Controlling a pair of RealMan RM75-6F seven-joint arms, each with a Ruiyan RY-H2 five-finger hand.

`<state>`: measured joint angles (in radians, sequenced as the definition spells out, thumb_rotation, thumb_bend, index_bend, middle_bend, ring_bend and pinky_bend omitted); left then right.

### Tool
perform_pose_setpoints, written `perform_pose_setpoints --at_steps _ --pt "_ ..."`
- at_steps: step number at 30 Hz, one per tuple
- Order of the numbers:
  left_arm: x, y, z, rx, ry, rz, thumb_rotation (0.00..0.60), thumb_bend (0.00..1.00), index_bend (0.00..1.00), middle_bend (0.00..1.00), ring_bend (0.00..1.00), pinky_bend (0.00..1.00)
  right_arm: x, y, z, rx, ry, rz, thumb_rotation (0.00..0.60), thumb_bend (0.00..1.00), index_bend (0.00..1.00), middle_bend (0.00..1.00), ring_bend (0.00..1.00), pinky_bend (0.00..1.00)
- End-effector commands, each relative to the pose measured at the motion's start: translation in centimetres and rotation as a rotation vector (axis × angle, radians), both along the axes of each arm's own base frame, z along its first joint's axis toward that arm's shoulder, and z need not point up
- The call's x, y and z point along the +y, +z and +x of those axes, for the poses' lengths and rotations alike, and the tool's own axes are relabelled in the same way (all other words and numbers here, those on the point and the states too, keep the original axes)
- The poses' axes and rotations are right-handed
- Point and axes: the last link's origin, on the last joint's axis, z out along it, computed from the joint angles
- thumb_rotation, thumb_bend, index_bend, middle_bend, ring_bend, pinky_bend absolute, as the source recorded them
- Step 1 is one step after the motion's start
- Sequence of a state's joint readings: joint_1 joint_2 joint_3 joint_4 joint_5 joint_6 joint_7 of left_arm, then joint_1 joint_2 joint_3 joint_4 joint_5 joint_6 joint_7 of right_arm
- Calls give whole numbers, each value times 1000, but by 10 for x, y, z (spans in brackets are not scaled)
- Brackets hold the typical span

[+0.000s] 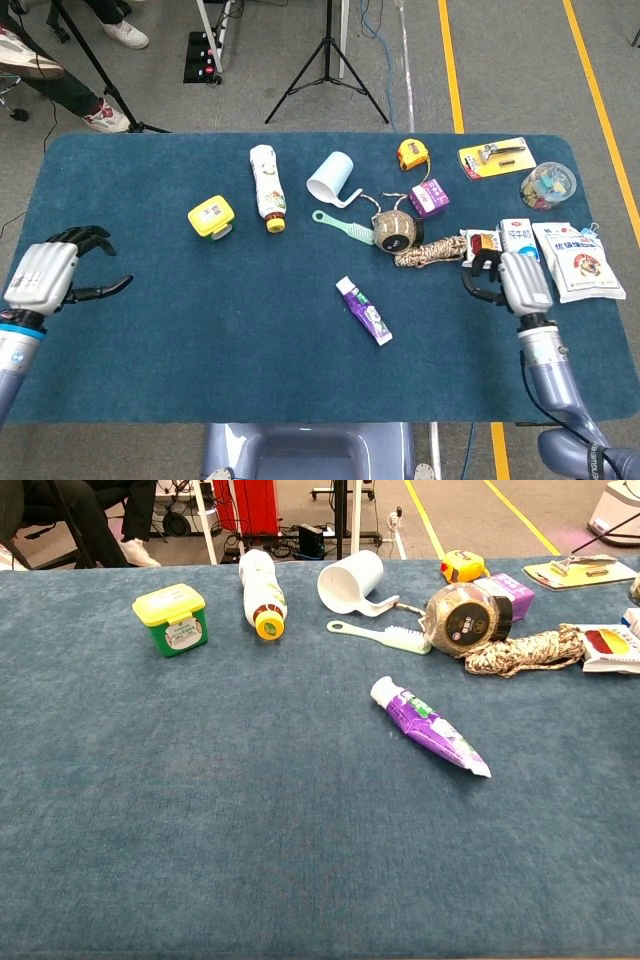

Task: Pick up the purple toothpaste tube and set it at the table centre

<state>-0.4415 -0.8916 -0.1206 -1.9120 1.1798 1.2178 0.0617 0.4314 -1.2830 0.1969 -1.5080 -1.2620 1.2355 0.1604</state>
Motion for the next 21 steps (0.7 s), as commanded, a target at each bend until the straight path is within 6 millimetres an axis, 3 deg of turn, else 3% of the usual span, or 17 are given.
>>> perform_pose_setpoints --at_steps 1,11,21 --pt "-24 5 -23 105 17 100 249 93 460 335 271 333 7 16 -14 66 -15 -62 367 484 645 625 698 650" --pt "-60 2 -49 144 53 173 258 93 433 362 287 339 40 35 -43 181 -92 -102 367 484 641 626 686 646" --pt "-85 0 -56 135 85 145 260 93 427 361 276 339 75 46 -55 226 -116 -129 367 484 647 626 680 636"
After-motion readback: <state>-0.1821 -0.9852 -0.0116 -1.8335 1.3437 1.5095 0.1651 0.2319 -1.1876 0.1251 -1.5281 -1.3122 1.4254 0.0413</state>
